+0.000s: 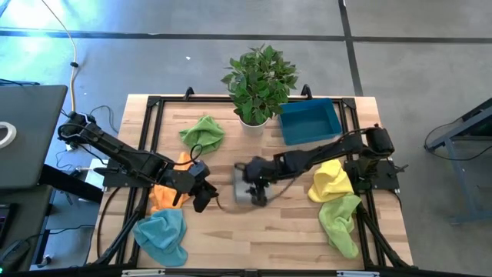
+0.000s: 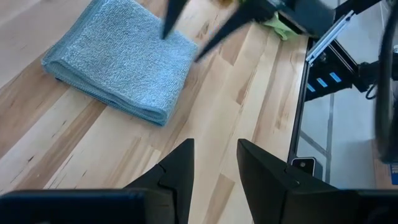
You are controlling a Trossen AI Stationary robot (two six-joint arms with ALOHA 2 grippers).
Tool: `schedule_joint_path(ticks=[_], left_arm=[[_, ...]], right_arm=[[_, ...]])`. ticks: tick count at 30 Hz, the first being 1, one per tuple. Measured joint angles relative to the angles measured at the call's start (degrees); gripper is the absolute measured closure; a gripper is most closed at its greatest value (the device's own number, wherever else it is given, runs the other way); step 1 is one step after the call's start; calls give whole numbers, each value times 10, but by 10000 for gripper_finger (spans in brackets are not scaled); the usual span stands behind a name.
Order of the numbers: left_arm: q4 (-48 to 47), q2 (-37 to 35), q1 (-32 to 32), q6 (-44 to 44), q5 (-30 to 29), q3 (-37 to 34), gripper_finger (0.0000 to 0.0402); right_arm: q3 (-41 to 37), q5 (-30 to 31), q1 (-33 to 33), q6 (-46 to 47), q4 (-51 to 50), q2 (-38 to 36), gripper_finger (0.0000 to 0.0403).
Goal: Sort microfiber towel by color & place in baskets
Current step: Put the gray towel into the blue bin
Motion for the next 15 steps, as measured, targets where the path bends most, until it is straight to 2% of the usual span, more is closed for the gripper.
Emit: schedule_joint_path(ticks=[5,15], left_arm=[[-3,0,0,0,0,0,291],[-14,0,0,20,0,0,291]], right_arm=[[0,0,31,-124,-8,20,241],[0,3,49,-173,35,70,242]])
